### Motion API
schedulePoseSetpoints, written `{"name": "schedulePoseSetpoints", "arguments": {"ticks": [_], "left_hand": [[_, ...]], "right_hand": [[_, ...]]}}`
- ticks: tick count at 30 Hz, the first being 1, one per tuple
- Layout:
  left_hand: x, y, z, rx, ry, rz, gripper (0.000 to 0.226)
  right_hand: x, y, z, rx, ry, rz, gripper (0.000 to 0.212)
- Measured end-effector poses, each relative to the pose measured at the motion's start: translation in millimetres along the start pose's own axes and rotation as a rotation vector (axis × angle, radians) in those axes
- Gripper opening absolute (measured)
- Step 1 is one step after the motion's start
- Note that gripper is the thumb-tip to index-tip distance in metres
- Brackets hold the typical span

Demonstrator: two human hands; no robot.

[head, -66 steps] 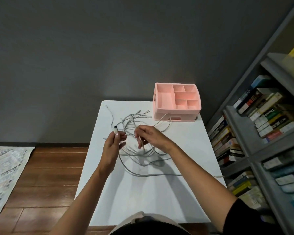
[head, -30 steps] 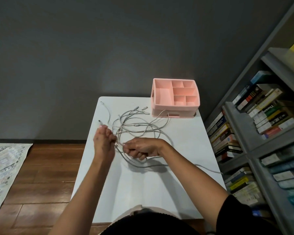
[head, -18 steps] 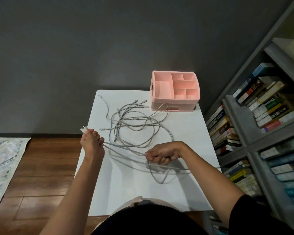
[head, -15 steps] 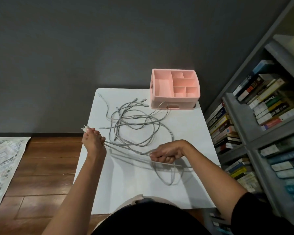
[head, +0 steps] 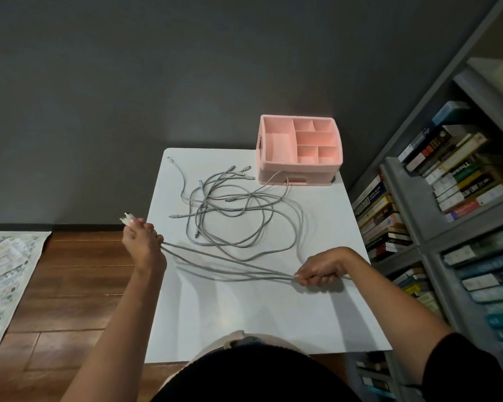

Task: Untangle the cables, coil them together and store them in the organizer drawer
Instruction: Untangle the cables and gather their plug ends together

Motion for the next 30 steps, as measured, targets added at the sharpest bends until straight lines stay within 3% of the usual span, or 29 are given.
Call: {"name": "schedulePoseSetpoints", "arguments": {"ticks": [3, 7, 12, 15, 19, 22, 24, 30], "left_hand": [[-10, 12, 1, 0.143, 0.068, 0.135, 0.030], [-20, 32, -11, 0.309, 0.224, 0.404, 0.030], [-54, 59, -9, 0.425, 0.254, 0.782, 0.025], [-65, 67, 2, 0.507, 0.177, 0.954, 0.025], [-80, 74, 18, 0.679, 0.112, 1.053, 0.026], [-98, 74, 31, 0.856, 0.104, 1.300, 0.030], [-106, 72, 32, 0.843, 0.100, 1.413, 0.025], [-87, 70, 18, 0.877, 0.213, 1.410, 0.026]], "right_hand": [[8, 5, 5, -0.164, 0.065, -0.155, 0.034], [17, 14, 21, -0.266, 0.087, -0.228, 0.034], [4, 9, 56, -0.243, 0.014, -0.305, 0.033], [-13, 3, 76, -0.129, -0.116, -0.263, 0.035], [-28, 8, 95, 0.018, -0.277, -0.149, 0.034], [-32, 12, 99, 0.050, -0.346, -0.103, 0.032], [-34, 14, 97, 0.057, -0.370, -0.071, 0.032], [-41, 9, 59, 0.196, -0.353, 0.057, 0.033]]}}
Point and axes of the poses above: each hand's wrist, its own x-axis towards the middle knuckle, its own y-axis out of the palm, z = x × y, the point moved 5 cm from there along x, towards the middle knuckle, and after that the axes turned 6 degrees about y, right-handed, at the moved point
